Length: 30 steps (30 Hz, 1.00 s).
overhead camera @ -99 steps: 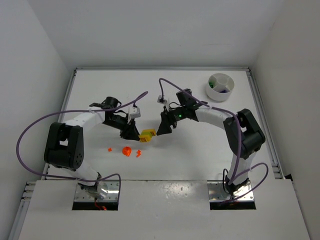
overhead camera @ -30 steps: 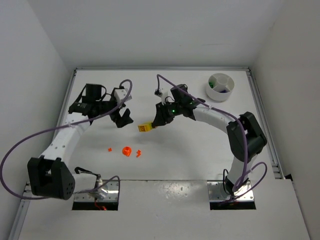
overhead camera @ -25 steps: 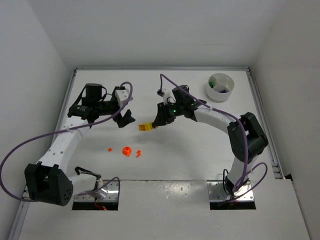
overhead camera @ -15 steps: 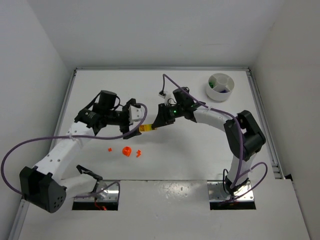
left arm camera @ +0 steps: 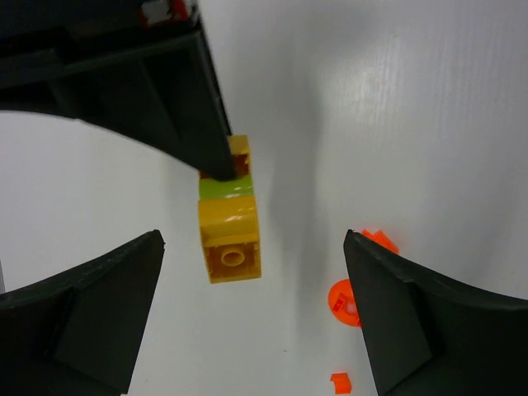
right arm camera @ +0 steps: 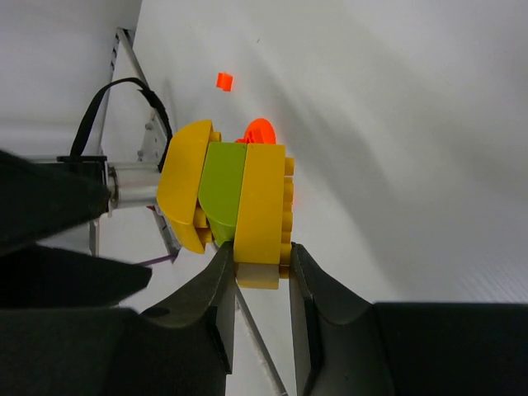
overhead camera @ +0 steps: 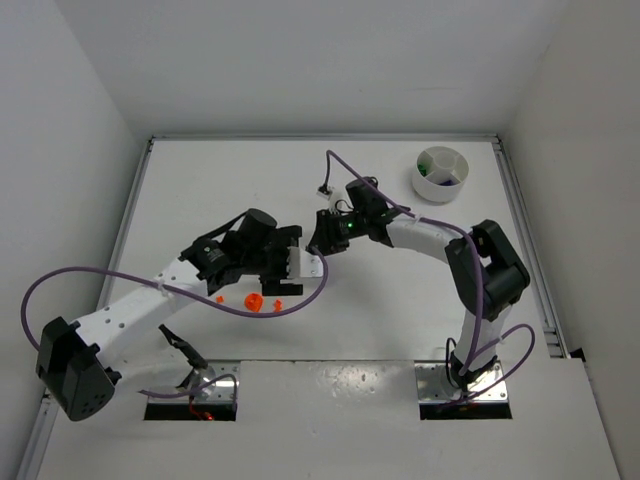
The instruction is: Sort the legos into containers by color
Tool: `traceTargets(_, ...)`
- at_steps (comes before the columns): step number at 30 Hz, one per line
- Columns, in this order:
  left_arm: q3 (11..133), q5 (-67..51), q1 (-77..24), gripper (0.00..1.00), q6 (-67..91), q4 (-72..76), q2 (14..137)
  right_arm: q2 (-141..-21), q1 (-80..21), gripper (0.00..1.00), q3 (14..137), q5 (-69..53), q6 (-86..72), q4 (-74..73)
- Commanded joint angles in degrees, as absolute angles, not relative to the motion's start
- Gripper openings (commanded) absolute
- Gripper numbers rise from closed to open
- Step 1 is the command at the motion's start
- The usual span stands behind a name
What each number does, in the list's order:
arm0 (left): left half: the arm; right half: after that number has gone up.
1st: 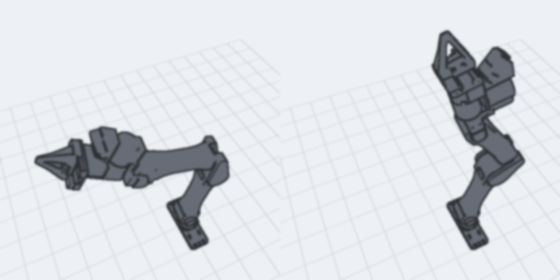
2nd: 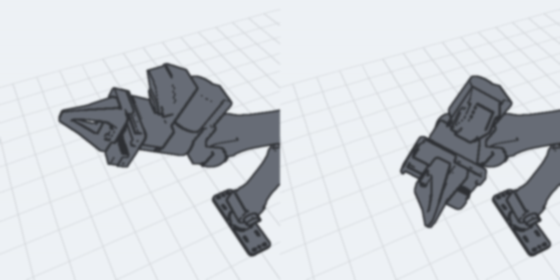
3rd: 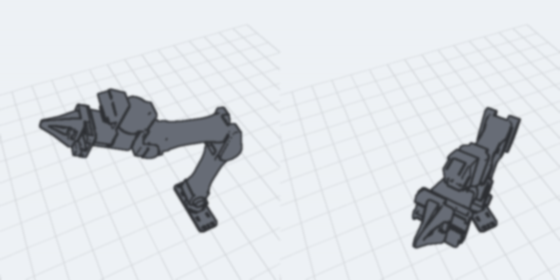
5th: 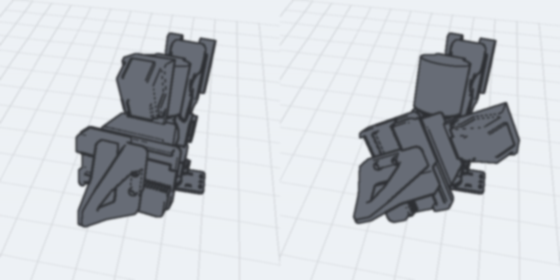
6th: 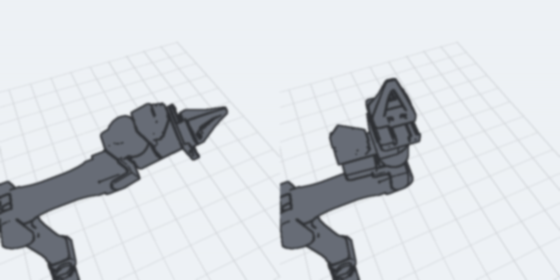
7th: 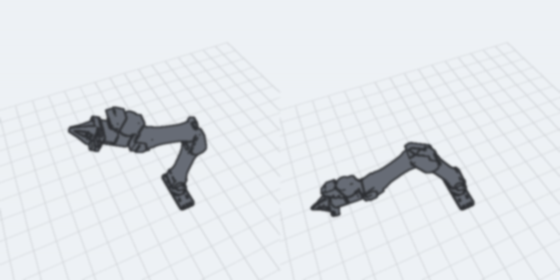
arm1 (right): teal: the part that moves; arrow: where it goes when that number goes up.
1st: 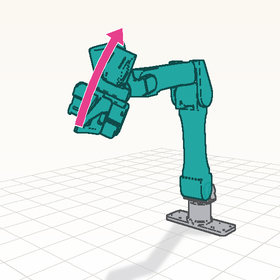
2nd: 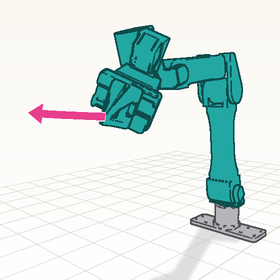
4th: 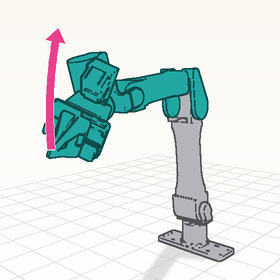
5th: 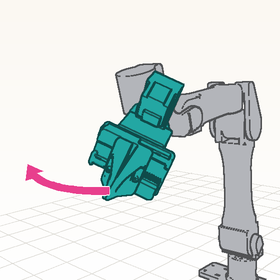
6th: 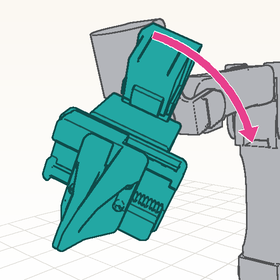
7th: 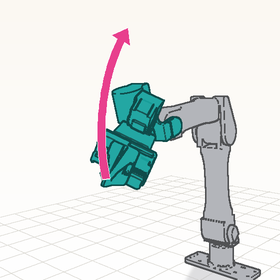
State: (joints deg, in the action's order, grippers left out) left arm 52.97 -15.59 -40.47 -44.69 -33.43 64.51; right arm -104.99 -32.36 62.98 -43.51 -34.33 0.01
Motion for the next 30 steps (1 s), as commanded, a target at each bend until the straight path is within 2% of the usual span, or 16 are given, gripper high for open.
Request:
traceTargets(1, 52.12, -8.18, -41.31, 0.94, -43.16, -27.08, 64.95, -101.25, -32.17, 0.00, 61.96, -44.91, -34.98, 3.16)
traceTargets(2, 51.60, -7.56, -41.31, 0.90, -43.15, -26.20, 64.95, -100.47, -32.17, 0.00, 61.96, -44.91, -34.98, 3.69)
traceTargets(3, 51.59, -7.04, -41.31, 0.82, -42.55, -25.50, 64.95, -100.46, -32.17, 0.00, 61.35, -44.91, -34.98, 3.69)
traceTargets(6, 50.37, -7.03, -41.31, 0.77, -43.15, -24.17, 65.47, -99.84, -32.17, 0.00, 61.35, -44.91, -34.98, 3.69)
traceTargets(16, 48.70, -8.35, -41.31, 0.82, -44.21, -23.64, 66.62, -99.84, -32.70, 0.00, 61.35, -45.97, -34.98, 3.69)
traceTargets(26, 47.64, -8.88, -41.31, 0.64, -44.21, -20.39, 67.68, -99.32, -33.22, 0.00, 61.35, -47.11, -34.98, 4.83)
traceTargets(30, 47.64, -9.40, -41.31, 0.61, -44.21, -19.78, 67.68, -99.32, -33.22, 0.00, 60.82, -48.25, -35.51, 5.89)
